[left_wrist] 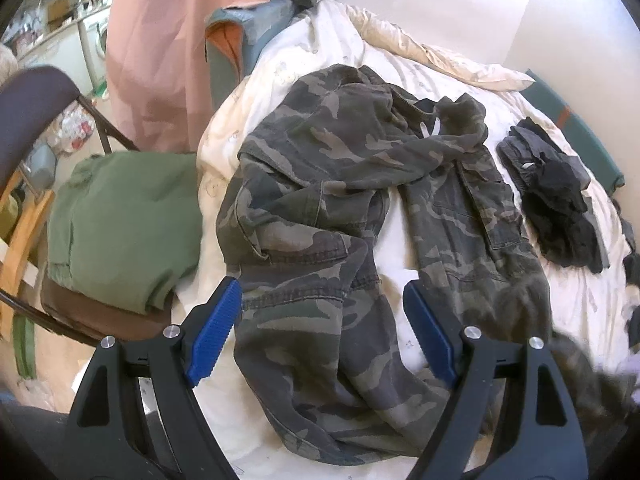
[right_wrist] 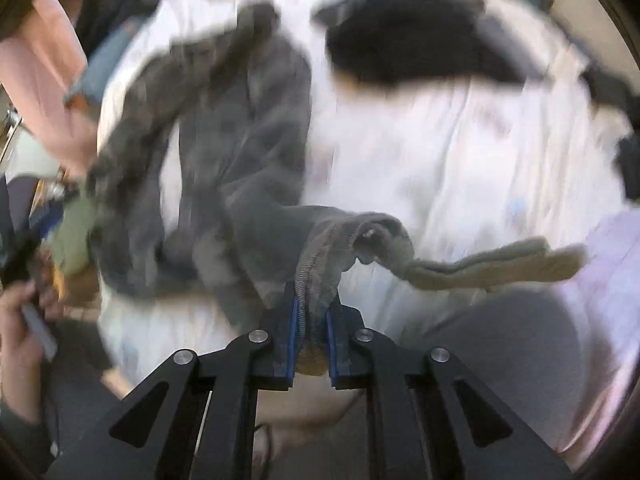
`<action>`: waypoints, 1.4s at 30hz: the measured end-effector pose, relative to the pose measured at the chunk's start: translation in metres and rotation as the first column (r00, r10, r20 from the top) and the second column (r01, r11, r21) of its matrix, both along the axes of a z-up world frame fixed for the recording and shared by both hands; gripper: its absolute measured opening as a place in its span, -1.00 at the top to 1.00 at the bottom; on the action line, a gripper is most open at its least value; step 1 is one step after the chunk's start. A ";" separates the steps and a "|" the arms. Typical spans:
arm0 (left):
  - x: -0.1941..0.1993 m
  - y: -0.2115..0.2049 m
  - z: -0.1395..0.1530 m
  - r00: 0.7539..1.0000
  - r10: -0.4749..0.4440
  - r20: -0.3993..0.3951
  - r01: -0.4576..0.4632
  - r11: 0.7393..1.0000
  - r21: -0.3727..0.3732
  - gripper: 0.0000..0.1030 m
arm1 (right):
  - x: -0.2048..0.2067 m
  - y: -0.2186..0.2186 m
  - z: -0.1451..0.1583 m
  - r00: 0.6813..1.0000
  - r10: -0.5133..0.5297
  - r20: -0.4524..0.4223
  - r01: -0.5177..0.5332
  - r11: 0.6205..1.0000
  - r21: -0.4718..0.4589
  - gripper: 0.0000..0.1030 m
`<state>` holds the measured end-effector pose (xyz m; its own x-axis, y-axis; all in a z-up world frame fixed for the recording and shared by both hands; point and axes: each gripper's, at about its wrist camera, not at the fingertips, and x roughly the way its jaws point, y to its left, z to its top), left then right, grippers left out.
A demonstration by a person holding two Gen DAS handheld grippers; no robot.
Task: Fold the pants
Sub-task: 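Smooth and straighten the camo pants legs with both grippers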
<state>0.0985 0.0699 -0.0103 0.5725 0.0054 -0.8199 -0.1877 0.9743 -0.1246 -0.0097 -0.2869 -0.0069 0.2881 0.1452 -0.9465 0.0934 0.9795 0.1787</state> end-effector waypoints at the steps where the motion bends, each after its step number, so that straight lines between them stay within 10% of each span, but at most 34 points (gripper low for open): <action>1: 0.000 -0.001 -0.001 1.000 -0.001 0.002 0.001 1.000 0.014 -0.56 | 0.001 -0.001 -0.009 0.999 0.016 -0.045 -0.016 1.000 -0.011 0.66; 5: -0.001 -0.007 -0.007 1.000 -0.026 -0.012 0.027 0.999 0.045 -0.56 | 0.012 0.000 -0.015 0.994 0.069 -0.081 -0.077 0.991 -0.106 0.38; 7: -0.003 -0.010 -0.011 0.998 -0.053 -0.023 0.054 0.997 0.053 -0.56 | 0.018 -0.003 0.000 0.995 0.086 -0.041 -0.092 0.981 -0.169 -0.18; 9: -0.005 -0.013 -0.015 0.997 -0.076 -0.031 0.078 0.995 0.066 -0.56 | 0.023 -0.005 0.022 0.995 0.090 0.050 -0.074 0.963 -0.260 -0.32; 14: -0.010 -0.025 -0.024 0.988 -0.146 -0.049 0.149 0.987 0.060 -0.56 | 0.053 -0.015 0.047 0.973 0.128 0.191 -0.082 0.969 -0.235 -0.32; 18: -0.012 -0.048 -0.030 0.971 -0.223 -0.086 0.227 0.973 0.043 -0.56 | 0.087 -0.005 -0.005 0.982 0.157 0.103 -0.146 0.983 -0.107 -0.32; 24: -0.028 -0.108 -0.040 0.921 -0.367 -0.135 0.357 0.930 -0.089 -0.56 | 0.101 -0.009 -0.071 0.982 0.186 0.030 -0.180 0.972 -0.155 -0.29; 28: -0.027 -0.158 -0.070 0.890 -0.407 -0.204 0.376 0.910 -0.173 -0.43 | 0.104 -0.016 -0.102 0.989 0.140 -0.055 -0.137 0.989 0.047 -0.28; 30: -0.021 -0.181 -0.090 0.869 -0.421 -0.260 0.375 0.903 -0.210 -0.30 | 0.099 -0.008 -0.116 0.978 0.180 -0.101 -0.173 0.982 0.080 0.04; 31: -0.016 -0.196 -0.100 0.846 -0.444 -0.295 0.391 0.893 -0.225 -0.01 | 0.096 -0.005 -0.118 0.973 0.200 -0.114 -0.188 0.976 0.109 0.59; 34: -0.006 -0.216 -0.115 0.829 -0.453 -0.329 0.420 0.892 -0.170 0.94 | 0.083 0.001 -0.097 0.972 0.228 -0.054 -0.223 0.971 0.088 0.94; 39: -0.005 -0.189 -0.092 0.849 -0.454 -0.269 0.401 0.887 -0.229 0.95 | 0.036 -0.046 -0.026 0.996 0.032 0.082 -0.047 0.982 0.185 0.98; 42: -0.008 -0.176 -0.073 0.860 -0.458 -0.225 0.391 0.875 -0.287 0.95 | 0.022 -0.066 -0.019 0.998 -0.015 0.062 0.014 1.000 0.004 1.00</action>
<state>0.0909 -0.1057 -0.0837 0.2253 -0.3879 -0.8938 0.1782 0.9183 -0.3536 0.0124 -0.3529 -0.0262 0.3481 0.1440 -0.9263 0.0963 0.9774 0.1881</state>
